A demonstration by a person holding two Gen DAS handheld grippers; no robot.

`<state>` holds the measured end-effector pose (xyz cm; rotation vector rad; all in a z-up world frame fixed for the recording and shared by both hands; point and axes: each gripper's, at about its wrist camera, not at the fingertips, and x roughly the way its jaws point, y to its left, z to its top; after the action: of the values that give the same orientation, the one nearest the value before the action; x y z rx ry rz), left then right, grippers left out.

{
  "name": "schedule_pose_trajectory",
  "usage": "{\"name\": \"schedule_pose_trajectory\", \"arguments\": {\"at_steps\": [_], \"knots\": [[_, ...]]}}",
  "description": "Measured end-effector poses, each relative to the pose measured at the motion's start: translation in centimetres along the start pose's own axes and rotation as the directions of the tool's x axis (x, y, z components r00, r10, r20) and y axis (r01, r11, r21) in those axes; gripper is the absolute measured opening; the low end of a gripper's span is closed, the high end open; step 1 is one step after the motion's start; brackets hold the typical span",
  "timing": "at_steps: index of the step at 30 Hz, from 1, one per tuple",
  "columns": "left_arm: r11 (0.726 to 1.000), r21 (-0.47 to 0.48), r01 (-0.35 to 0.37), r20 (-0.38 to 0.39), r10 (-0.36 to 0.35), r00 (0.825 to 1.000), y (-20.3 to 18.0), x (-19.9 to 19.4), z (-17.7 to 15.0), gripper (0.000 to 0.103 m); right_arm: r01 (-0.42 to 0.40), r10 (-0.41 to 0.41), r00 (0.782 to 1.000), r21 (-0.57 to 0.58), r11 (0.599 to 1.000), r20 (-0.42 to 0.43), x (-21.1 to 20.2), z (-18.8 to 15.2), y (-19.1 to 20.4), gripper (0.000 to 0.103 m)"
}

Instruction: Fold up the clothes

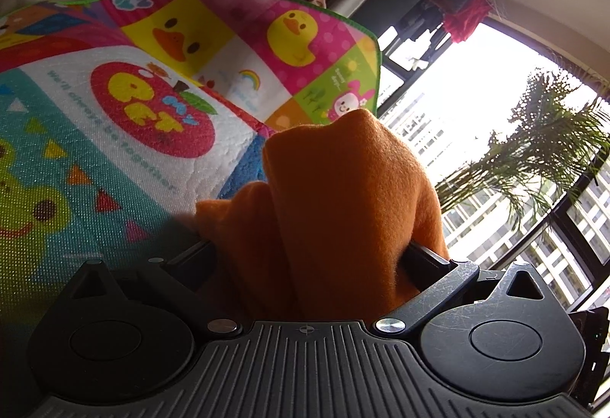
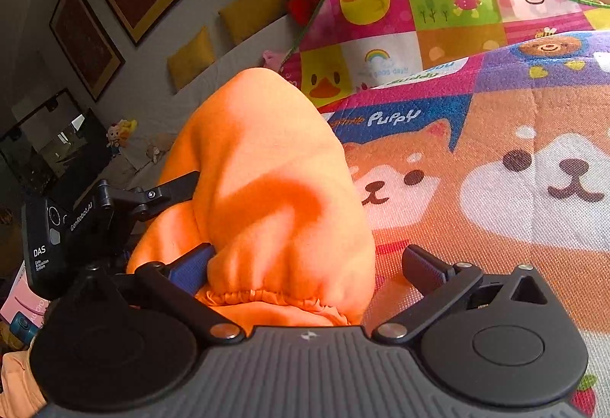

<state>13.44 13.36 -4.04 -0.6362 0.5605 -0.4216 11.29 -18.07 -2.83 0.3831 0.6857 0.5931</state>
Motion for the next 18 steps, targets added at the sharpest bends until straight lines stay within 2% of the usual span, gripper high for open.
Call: {"name": "schedule_pose_trajectory", "arguments": {"at_steps": [7,9,12,14,15,18], "knots": [[1.0,0.004,-0.004,-0.002,0.004,1.0,-0.1,-0.1,0.0,0.103,0.0,0.0,1.0,-0.007,1.0,-0.015,0.0,0.2,0.1,0.103],[1.0,0.011,-0.014,-0.003,0.014,1.0,-0.2,-0.2,-0.1,0.103,0.01,-0.012,1.0,-0.052,0.999,-0.026,-0.6,0.9,0.6,0.103],[0.999,0.024,-0.04,-0.001,0.04,0.999,-0.4,-0.8,-0.2,0.103,0.117,-0.089,0.989,-0.25,0.961,0.122,-3.0,2.6,3.0,0.103],[0.998,0.034,-0.059,0.001,0.059,0.998,-0.5,-1.2,-0.3,0.103,0.161,-0.1,0.977,-0.337,0.928,0.191,-4.0,4.1,4.3,0.103],[0.997,0.04,-0.068,0.001,0.068,0.998,-0.6,-1.4,-0.4,0.103,0.142,-0.083,0.98,-0.343,0.929,0.18,-3.9,5.1,4.5,0.103],[0.994,0.062,-0.091,-0.003,0.092,0.996,-0.9,-2.0,-0.5,0.103,0.03,-0.012,0.998,-0.288,0.957,0.064,-1.9,8.0,4.2,0.103]]}}
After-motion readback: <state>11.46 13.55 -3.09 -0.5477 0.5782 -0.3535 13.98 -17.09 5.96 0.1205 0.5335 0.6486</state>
